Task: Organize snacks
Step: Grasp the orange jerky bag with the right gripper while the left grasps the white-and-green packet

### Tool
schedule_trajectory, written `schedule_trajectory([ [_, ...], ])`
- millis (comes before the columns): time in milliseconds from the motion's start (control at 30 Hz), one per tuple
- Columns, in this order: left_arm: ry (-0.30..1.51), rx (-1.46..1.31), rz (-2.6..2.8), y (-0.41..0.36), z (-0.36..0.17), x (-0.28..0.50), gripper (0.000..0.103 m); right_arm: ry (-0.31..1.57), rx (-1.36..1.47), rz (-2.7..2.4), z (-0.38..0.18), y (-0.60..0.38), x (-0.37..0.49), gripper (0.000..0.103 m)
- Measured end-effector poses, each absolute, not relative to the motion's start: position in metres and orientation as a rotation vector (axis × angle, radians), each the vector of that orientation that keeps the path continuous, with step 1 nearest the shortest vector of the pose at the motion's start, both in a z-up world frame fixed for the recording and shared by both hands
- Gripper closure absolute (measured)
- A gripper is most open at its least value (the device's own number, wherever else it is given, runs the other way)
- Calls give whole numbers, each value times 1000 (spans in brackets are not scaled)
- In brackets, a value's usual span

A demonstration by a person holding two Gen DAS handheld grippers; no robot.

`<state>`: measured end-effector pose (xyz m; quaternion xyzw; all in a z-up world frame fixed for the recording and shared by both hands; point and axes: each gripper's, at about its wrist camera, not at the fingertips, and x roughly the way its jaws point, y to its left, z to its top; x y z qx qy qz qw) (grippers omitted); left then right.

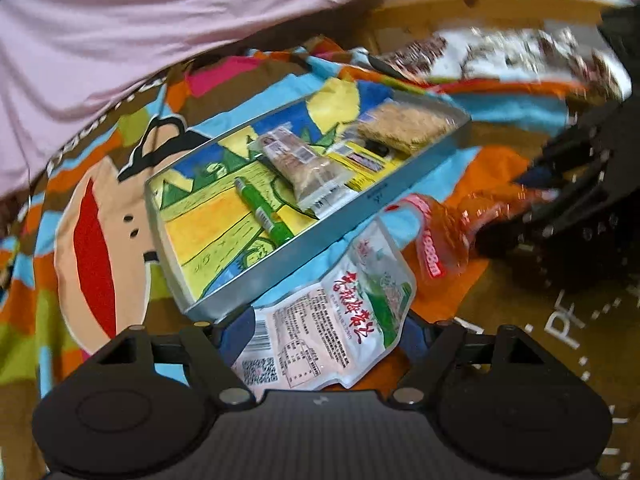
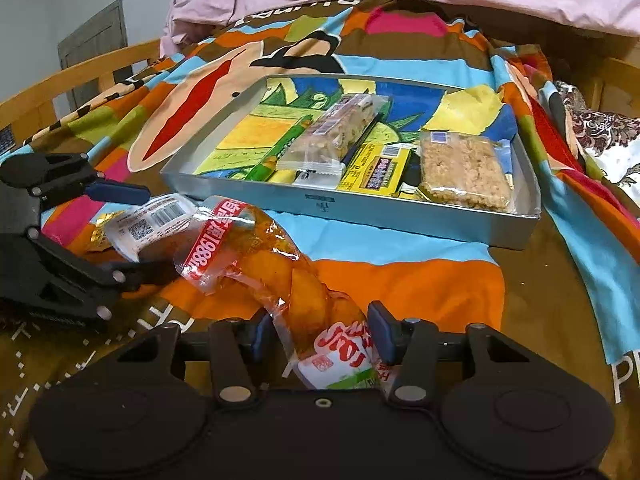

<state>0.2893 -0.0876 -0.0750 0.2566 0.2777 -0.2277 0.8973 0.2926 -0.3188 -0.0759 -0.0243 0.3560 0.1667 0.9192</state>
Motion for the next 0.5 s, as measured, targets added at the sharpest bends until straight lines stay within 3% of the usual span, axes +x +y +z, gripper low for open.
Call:
schedule_trajectory([
  [300,563,627,-325,-107,-96,300,1,741,62,292,-81,-334,303,53],
  [500,593,555,-261,-94,-97,304,0,739,53,296,-82,-331,302,53],
])
